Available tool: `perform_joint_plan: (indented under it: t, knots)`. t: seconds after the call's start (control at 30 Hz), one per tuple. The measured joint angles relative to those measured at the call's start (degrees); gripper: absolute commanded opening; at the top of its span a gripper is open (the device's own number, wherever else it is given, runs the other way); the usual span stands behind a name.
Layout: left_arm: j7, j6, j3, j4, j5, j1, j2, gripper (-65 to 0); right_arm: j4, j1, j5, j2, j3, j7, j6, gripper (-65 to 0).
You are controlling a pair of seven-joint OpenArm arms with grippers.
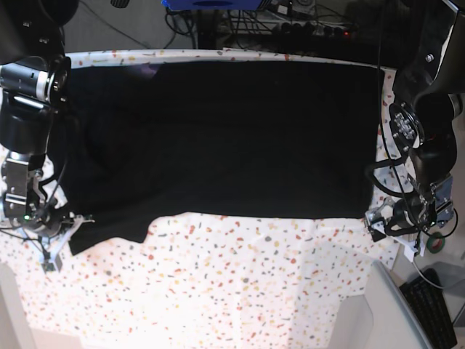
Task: Layout the t-shirt on the table in an organized manner, then fold the t-shirt properly
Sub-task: 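Lift the hem with both grippers and fold it toward the collar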
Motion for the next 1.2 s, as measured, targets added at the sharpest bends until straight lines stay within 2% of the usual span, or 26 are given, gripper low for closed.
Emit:
perform_joint_plan:
  t: [0.23,0.47,0.63,0.67,0.73,0.87,1.0,1.1,1.2]
  knots:
    - [-8.02,-0.04,0.15,-9.27,0.31,-0.55,1.05,-16.9,0.0,-0.02,0.15,0.0,-0.02,0.07,0.0,-65.0]
    - [-8.55,0.02,0.11,-9.33,0.5,-0.55,1.05,-16.9,0.0,-0.02,0.17,0.02,0.0,0.02,0.0,-65.0]
    - [-10.1,0.44,0.11,-8.87,0.9,0.04,2.38,-18.4,0.0,-0.02,0.2,0.0,-0.02,0.02,0.0,-65.0]
    - [-10.32,0.44,0.11,-8.46,0.83,0.26,2.67,-21.2,0.0,-0.02,0.2,0.0,0.0,0.02,0.0,-65.0]
    - [-12.74,0.37,0.11,-8.04,0.83,0.87,3.34,-32.4,0.0,-0.02,0.17,0.0,0.0,0.02,0.0,-65.0]
    - [-13.81,0.0,0.11,-8.0,0.5,1.4,4.02,-64.5,0.0,-0.5,0.13,0.0,0.0,0.02,0.0,-65.0]
    - [-14.23,0.0,0.11,-6.49,0.63,1.7,4.44,-65.0,0.0,-0.66,0.0,0.0,-0.02,1.66,-0.02,-65.0]
    - [-11.15,-0.02,0.11,-0.66,0.26,2.08,4.79,-65.0,0.0,-0.61,-0.02,0.0,-0.11,4.87,-0.02,-65.0]
    - [-5.53,-0.26,0.11,4.35,-0.15,1.77,4.59,-65.0,-0.15,-0.63,-0.26,0.02,-0.79,7.61,-0.02,-65.0]
